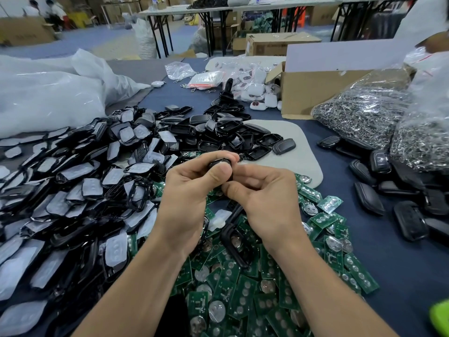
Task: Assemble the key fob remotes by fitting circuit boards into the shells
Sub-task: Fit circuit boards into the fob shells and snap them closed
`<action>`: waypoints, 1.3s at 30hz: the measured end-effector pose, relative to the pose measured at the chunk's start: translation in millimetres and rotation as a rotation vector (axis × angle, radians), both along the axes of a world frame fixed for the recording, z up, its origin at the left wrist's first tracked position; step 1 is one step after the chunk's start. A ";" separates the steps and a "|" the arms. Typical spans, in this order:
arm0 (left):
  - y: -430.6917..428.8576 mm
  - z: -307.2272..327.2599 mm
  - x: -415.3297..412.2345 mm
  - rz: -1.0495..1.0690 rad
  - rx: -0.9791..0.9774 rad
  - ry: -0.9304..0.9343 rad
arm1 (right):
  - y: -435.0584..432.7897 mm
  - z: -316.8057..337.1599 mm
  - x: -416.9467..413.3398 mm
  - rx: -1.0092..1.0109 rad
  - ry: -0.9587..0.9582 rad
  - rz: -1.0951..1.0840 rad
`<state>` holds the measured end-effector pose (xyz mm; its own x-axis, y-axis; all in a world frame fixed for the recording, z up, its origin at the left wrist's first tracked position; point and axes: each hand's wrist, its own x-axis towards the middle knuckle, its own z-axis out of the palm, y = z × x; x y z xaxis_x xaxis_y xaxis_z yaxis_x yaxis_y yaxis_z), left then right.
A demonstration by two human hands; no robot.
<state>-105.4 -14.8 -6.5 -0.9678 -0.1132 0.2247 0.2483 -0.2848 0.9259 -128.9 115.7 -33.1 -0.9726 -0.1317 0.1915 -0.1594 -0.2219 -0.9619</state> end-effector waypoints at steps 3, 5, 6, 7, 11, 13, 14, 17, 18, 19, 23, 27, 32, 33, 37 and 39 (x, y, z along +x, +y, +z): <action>0.0 1.1 0.9 0.024 -0.042 0.037 | -0.3 -1.4 0.2 0.000 0.010 0.037; 0.4 1.2 0.9 0.053 -0.085 0.059 | 0.3 -2.2 -0.4 0.014 0.024 0.050; 0.8 0.9 0.7 0.062 -0.103 0.070 | 0.7 -2.5 -0.9 0.032 0.036 0.046; 0.7 0.6 0.8 0.067 -0.116 0.077 | 0.7 -2.9 -1.2 0.053 0.050 0.038; -1.0 0.1 1.4 0.055 -0.113 0.058 | -1.6 -3.8 -0.6 0.109 0.093 0.031; -1.9 0.6 1.5 0.028 -0.098 0.048 | -2.4 -5.0 -0.8 0.130 0.119 0.027; -2.3 0.3 1.5 0.014 -0.092 0.048 | -2.6 -5.8 -1.3 0.135 0.126 0.025; -2.2 -0.1 1.3 -0.020 -0.038 0.027 | -4.2 -6.7 -2.1 0.140 0.121 0.029; -1.7 -0.4 1.3 -0.022 -0.010 0.009 | -5.1 -6.1 -1.8 0.136 0.114 0.032; -1.4 -0.3 1.3 -0.022 0.014 -0.006 | -5.5 -6.0 -1.6 0.132 0.108 0.032; -0.6 -1.2 1.1 -0.015 0.048 -0.026 | -5.1 -6.0 -0.2 0.148 0.116 0.017; -1.6 -3.2 -0.5 -0.056 0.076 -0.036 | -4.2 -2.8 2.7 0.144 0.128 -0.005; -12.9 -4.6 -6.5 0.104 -0.221 0.017 | 1.3 0.1 1.8 0.328 0.202 -0.152; -16.7 -4.7 -7.3 0.117 -0.284 0.029 | 3.2 0.9 1.6 0.384 0.221 -0.180; -27.6 -5.1 -7.1 0.147 -0.416 0.049 | 4.5 1.6 2.8 0.517 0.292 -0.234; -26.6 -6.3 -6.1 0.173 -0.421 0.058 | 4.1 1.9 3.8 0.547 0.322 -0.247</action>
<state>-111.5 -41.4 -12.8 -0.9273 -0.1596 0.3387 0.3135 0.1636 0.9354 -125.1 119.8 -31.2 -0.8920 -0.0733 0.4460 -0.4404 0.3630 -0.8211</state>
